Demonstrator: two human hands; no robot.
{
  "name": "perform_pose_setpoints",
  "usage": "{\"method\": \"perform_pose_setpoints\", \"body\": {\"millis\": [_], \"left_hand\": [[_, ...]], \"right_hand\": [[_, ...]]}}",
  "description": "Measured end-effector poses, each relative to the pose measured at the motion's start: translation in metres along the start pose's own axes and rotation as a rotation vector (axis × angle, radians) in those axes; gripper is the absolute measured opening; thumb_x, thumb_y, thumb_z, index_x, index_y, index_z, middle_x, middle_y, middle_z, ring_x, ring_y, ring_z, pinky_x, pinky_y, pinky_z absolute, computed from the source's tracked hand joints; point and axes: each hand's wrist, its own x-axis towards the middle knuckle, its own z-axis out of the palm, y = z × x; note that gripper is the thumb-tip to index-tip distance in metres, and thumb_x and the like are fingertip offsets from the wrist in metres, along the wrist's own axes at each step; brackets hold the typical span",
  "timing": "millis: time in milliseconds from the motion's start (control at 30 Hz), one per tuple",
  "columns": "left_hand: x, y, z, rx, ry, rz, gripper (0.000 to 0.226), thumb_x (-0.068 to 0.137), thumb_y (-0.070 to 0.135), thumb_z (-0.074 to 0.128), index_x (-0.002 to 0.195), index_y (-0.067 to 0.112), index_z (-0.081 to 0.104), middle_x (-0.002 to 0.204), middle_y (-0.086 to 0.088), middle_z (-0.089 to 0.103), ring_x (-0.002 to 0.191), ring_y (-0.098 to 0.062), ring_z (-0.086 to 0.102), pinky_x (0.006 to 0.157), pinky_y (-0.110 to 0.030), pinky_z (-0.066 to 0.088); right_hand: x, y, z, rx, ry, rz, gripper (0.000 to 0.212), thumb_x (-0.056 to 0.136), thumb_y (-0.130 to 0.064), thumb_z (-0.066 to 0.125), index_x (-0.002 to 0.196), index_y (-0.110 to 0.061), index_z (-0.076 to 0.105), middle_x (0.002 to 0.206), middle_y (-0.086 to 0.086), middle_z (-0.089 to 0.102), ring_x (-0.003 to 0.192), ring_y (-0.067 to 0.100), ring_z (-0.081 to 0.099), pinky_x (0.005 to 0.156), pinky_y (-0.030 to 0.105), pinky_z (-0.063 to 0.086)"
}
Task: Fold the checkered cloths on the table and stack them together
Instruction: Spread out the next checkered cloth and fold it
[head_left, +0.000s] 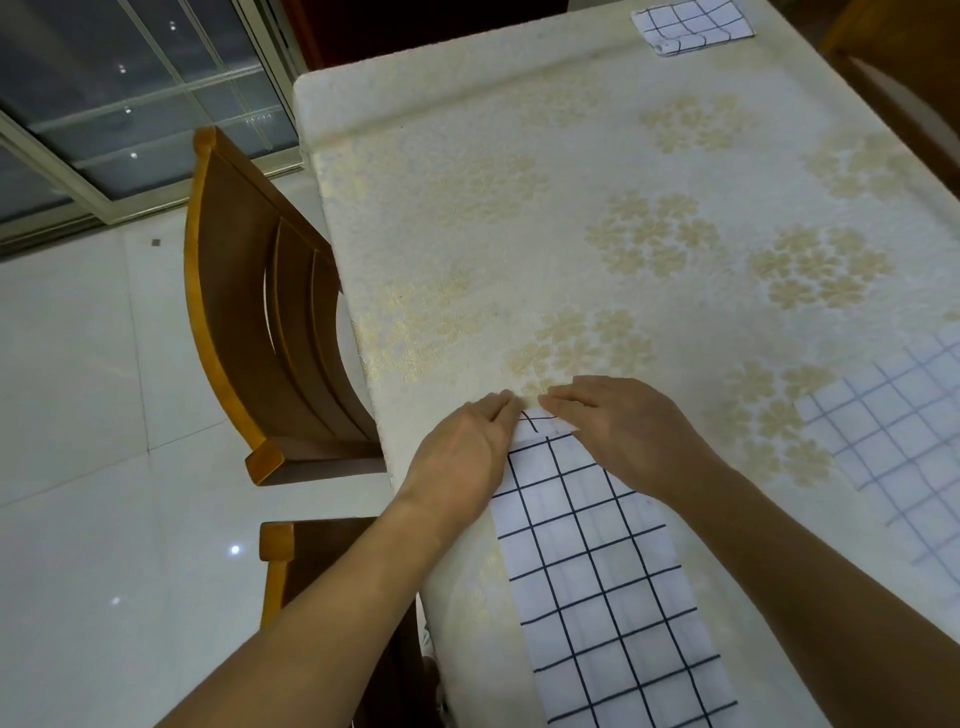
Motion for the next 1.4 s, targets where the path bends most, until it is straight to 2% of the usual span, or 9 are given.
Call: {"method": "perform_pose_setpoints", "body": {"millis": [200,433,600,700,833,1067,1200,1300,1400], "left_hand": [[-0.032,0.020,-0.001,0.108,0.181,0.064,0.081,0.060,-0.021,0.069,0.138,-0.003,0.053,0.135,-0.023,0.058,0.119,-0.035,0.062,0.105,-0.041,0.042],[-0.082,0.052,-0.002,0.151,0.161,0.142,0.073,0.070,-0.005,0.070,0.140,0.003,0.052,0.140,-0.017,0.057,0.127,-0.029,0.057,0.110,-0.039,0.037],[-0.115,0.072,0.012,0.185,0.123,0.199,0.061,0.083,0.003,0.036,0.142,0.005,0.051,0.144,-0.015,0.053,0.132,-0.029,0.053,0.113,-0.042,0.037],[-0.137,0.088,0.021,0.223,0.084,0.252,0.068,0.082,0.008,0.020,0.143,0.004,0.049,0.144,-0.015,0.053,0.133,-0.029,0.051,0.111,-0.045,0.040],[-0.164,0.108,0.033,0.233,0.036,0.324,0.066,0.084,0.012,0.021,0.142,0.005,0.050,0.144,-0.014,0.053,0.134,-0.029,0.050,0.111,-0.046,0.041],[-0.201,0.141,0.058,0.206,0.003,0.382,0.061,0.090,0.020,0.025,0.145,0.005,0.045,0.149,-0.013,0.048,0.139,-0.029,0.045,0.113,-0.046,0.038],[-0.211,0.152,0.079,0.177,-0.038,0.380,0.060,0.092,0.021,0.025,0.146,0.005,0.044,0.149,-0.014,0.048,0.139,-0.030,0.044,0.112,-0.047,0.039],[-0.218,0.155,0.094,0.212,-0.111,0.386,0.057,0.094,0.020,0.039,0.150,0.005,0.037,0.154,-0.014,0.041,0.143,-0.030,0.038,0.116,-0.047,0.033],[-0.224,0.154,0.105,0.214,-0.139,0.358,0.055,0.096,0.031,0.047,0.146,0.008,0.046,0.148,-0.011,0.050,0.138,-0.027,0.046,0.114,-0.045,0.038]], "right_hand": [[-0.025,-0.015,-0.024,-0.003,0.024,0.003,0.058,0.077,-0.007,0.079,0.132,-0.014,0.063,0.134,0.007,0.063,0.122,0.030,0.062,0.100,0.044,0.048],[-0.074,-0.044,-0.046,0.011,0.028,0.004,0.056,0.086,-0.006,0.063,0.141,-0.015,0.055,0.145,0.007,0.055,0.132,0.029,0.053,0.109,0.044,0.043],[-0.121,-0.071,-0.052,-0.010,0.035,0.039,0.064,0.078,-0.005,0.077,0.138,-0.016,0.059,0.142,0.006,0.057,0.132,0.027,0.054,0.112,0.042,0.039],[-0.152,-0.083,-0.054,0.003,0.043,0.051,0.059,0.083,-0.002,0.066,0.140,-0.017,0.057,0.144,0.006,0.056,0.134,0.025,0.052,0.112,0.040,0.039],[-0.195,-0.099,-0.057,0.014,0.006,0.079,0.061,0.087,-0.002,0.059,0.145,-0.019,0.051,0.149,0.004,0.051,0.138,0.024,0.047,0.113,0.040,0.040],[-0.254,-0.119,-0.052,0.035,-0.052,0.120,0.054,0.095,-0.009,0.047,0.148,-0.021,0.046,0.153,0.003,0.045,0.142,0.023,0.041,0.117,0.037,0.027],[-0.280,-0.129,-0.041,0.030,-0.107,0.163,0.067,0.082,-0.003,0.067,0.144,-0.021,0.051,0.151,0.003,0.048,0.140,0.025,0.045,0.116,0.037,0.026],[-0.296,-0.133,-0.027,0.030,-0.140,0.167,0.066,0.088,-0.008,0.064,0.149,-0.024,0.044,0.154,0.002,0.043,0.143,0.023,0.040,0.117,0.037,0.024],[-0.306,-0.139,-0.014,0.039,-0.167,0.178,0.056,0.096,-0.017,0.052,0.151,-0.025,0.041,0.156,0.003,0.041,0.146,0.022,0.036,0.119,0.038,0.025]]}}
